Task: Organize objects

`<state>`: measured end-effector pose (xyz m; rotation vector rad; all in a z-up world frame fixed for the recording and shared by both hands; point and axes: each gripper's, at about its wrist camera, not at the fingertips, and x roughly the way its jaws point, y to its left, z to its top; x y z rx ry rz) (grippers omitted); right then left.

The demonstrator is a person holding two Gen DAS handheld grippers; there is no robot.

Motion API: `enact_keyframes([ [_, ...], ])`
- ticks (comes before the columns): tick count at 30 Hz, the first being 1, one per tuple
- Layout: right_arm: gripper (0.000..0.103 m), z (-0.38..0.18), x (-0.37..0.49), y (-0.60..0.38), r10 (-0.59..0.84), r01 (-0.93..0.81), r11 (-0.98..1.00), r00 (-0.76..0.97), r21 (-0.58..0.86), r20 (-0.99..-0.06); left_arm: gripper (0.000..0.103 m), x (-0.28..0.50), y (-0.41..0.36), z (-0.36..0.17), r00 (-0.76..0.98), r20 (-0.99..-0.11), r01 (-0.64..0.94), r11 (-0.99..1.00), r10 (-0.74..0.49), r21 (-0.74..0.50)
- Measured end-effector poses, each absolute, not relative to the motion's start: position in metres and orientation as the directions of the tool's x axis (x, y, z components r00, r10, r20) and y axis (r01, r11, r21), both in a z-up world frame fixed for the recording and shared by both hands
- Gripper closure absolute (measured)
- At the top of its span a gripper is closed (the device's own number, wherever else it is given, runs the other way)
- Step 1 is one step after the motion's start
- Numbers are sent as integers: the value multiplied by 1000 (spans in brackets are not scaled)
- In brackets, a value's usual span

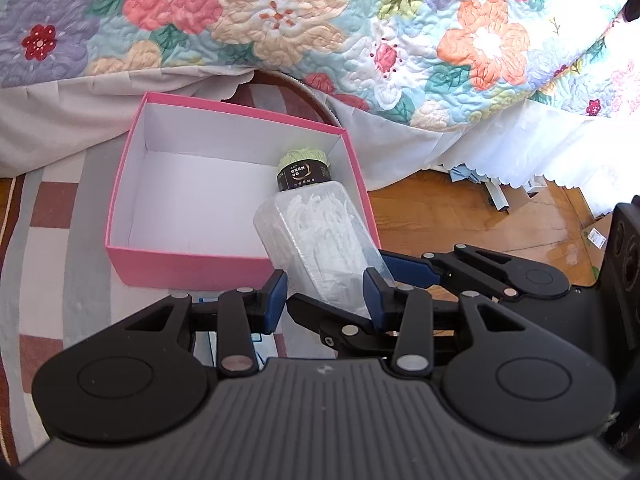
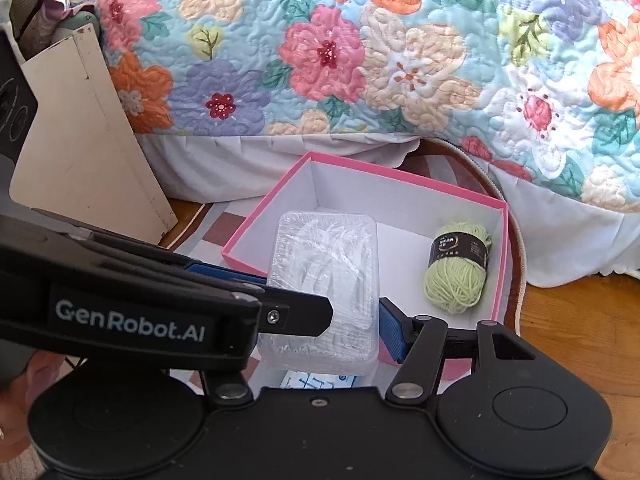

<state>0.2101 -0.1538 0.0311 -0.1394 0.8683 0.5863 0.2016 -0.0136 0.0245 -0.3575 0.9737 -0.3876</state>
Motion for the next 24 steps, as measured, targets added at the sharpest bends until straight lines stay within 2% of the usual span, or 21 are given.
enact_keyframes([
  [10, 38, 33, 236, -148, 456, -569, 816, 525, 102, -719, 61, 237, -5, 24, 500, -714, 150, 862, -489, -485],
  [20, 38, -10, 313, -145, 411, -515, 847, 484, 128, -773, 62, 318, -1, -34, 450, -719, 16, 809, -531, -587],
  [24, 38, -29, 336, -138, 394, -516, 848, 465, 119, -793, 61, 342, -8, -52, 442, -751, -15, 833, -491, -554],
])
